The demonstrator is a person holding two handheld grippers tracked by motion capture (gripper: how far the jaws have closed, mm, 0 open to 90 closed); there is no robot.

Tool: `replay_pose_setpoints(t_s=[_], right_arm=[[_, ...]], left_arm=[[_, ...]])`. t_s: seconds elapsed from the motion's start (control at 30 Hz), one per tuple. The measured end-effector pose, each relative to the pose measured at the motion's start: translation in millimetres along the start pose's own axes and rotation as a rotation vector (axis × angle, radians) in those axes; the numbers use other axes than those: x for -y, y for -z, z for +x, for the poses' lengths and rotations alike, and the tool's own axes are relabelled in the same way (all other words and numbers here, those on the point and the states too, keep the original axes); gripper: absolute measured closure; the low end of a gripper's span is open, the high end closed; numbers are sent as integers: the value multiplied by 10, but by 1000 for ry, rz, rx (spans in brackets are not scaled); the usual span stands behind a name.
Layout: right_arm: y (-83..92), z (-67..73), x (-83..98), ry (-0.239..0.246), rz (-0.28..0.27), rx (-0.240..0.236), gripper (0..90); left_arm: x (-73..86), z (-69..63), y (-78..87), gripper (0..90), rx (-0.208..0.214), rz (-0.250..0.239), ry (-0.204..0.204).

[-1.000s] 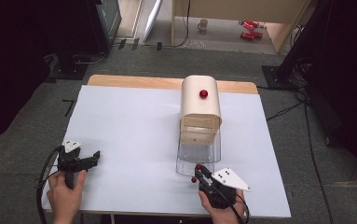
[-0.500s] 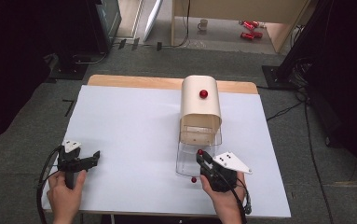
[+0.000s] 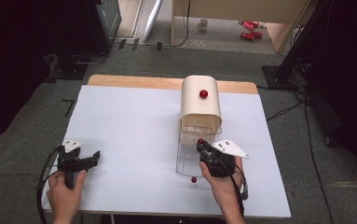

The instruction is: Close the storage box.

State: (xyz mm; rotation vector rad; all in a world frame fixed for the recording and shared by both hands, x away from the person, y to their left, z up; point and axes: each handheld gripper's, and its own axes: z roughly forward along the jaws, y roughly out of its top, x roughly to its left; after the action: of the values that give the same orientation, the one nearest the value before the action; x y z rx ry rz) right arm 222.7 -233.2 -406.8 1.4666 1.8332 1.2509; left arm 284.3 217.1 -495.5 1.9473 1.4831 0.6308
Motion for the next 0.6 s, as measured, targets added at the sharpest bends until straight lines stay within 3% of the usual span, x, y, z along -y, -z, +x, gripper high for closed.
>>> replay_pose_setpoints(t_s=[0.6], right_arm=[[-211,-91,-135,-7,4,12,759]], left_arm=[[0,0,0,156,0,-1,0]])
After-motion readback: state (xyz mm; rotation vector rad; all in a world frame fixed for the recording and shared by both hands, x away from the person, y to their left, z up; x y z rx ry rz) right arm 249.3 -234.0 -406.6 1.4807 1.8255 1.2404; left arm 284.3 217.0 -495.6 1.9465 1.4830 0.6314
